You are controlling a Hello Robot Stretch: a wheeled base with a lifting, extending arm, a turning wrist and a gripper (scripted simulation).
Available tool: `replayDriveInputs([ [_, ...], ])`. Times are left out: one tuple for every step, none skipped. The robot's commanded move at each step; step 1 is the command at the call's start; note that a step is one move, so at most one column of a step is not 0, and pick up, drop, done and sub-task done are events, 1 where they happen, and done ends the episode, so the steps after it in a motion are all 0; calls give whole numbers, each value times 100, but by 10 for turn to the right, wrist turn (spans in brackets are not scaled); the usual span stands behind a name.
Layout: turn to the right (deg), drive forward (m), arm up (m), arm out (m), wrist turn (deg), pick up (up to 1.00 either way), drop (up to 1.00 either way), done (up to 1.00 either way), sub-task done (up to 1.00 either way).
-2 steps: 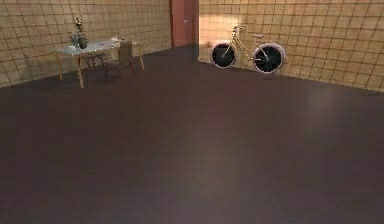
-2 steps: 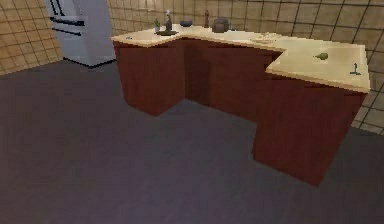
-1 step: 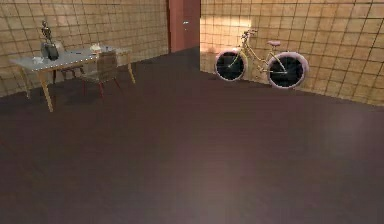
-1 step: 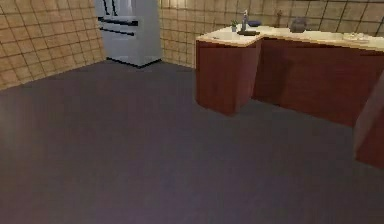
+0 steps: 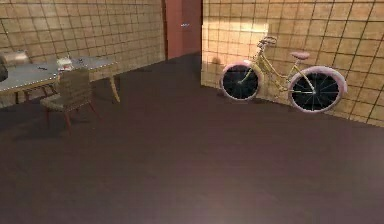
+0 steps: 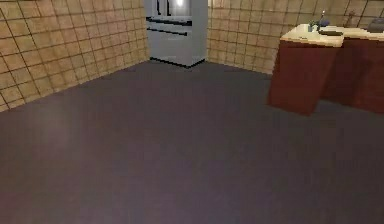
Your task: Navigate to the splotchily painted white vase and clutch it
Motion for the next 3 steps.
replayDriveInputs([
  [0, 100, 0, 0, 0, 0, 0, 0, 0],
  [-30, 0, 0, 0, 0, 0, 0, 0, 0],
  [0, 100, 0, 0, 0, 0, 0, 0, 0],
])
